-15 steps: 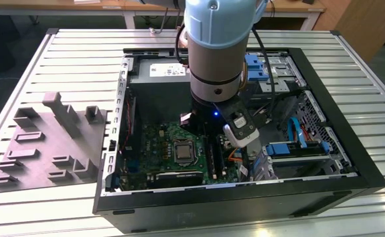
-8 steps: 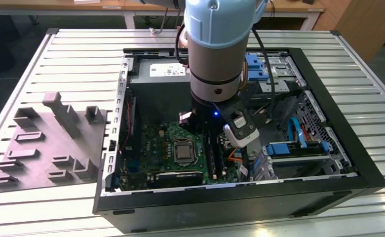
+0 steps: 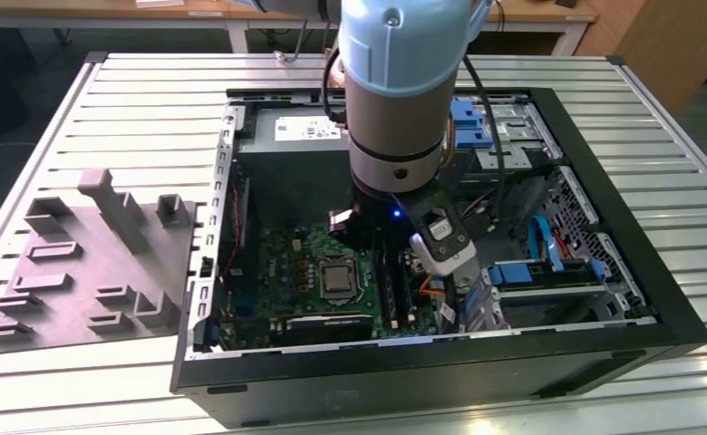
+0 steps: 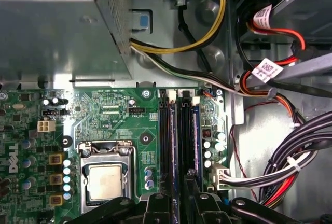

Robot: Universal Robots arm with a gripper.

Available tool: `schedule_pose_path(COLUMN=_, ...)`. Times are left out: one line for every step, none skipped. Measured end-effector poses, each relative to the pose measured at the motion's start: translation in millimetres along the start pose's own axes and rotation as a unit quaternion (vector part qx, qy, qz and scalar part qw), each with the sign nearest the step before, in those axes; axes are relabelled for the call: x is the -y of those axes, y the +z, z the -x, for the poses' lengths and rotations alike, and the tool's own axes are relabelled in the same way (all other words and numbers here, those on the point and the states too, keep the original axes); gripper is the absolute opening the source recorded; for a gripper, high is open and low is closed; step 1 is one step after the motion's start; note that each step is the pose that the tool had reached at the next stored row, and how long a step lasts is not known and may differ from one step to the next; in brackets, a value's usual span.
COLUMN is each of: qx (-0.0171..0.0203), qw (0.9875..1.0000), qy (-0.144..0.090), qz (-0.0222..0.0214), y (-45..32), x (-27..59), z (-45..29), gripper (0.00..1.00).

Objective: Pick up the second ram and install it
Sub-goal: 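Insert the second ram into the second slot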

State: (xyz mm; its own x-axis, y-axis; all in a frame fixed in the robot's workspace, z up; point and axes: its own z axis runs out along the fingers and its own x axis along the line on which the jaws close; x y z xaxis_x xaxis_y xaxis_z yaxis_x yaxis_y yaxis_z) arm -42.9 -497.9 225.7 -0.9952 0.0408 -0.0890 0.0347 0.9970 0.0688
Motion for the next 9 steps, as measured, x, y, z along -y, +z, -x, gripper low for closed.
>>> schedule_pose_path(qx=0.0000, qw=1.0000, qy=0.000, qz=0.0000, y=1.2, x=0.7, z=-0.1, gripper=0.25)
schedule_pose_path(qx=0.0000, qw=1.0000, qy=0.000, qz=0.0001, y=2.6, x=1.3, z=-0.2, gripper=0.25)
schedule_pose_path(qx=0.0000, qw=1.0000, qy=0.000, qz=0.0001, y=4.0, x=1.8, z=-0.2, gripper=0.25)
schedule_pose_path(qx=0.0000, qw=1.0000, qy=0.000, qz=0.0001, y=4.9, x=2.0, z=-0.3, gripper=0.25)
schedule_pose_path(qx=0.0000, qw=1.0000, qy=0.000, qz=0.0000, y=5.5, x=2.0, z=-0.3, gripper=0.25)
schedule_pose_path(qx=0.0000, qw=1.0000, qy=0.000, qz=0.0000, y=6.7, x=2.1, z=-0.4, gripper=0.25)
schedule_pose_path(qx=0.0000, qw=1.0000, qy=0.000, qz=0.0001, y=8.4, x=2.2, z=-0.5, gripper=0.25)
schedule_pose_path(qx=0.0000, qw=1.0000, qy=0.000, qz=0.0001, y=9.6, x=2.3, z=-0.6, gripper=0.25)
schedule_pose_path(qx=0.0000, qw=1.0000, qy=0.000, qz=0.0000, y=9.8, x=2.4, z=-0.7, gripper=0.25)
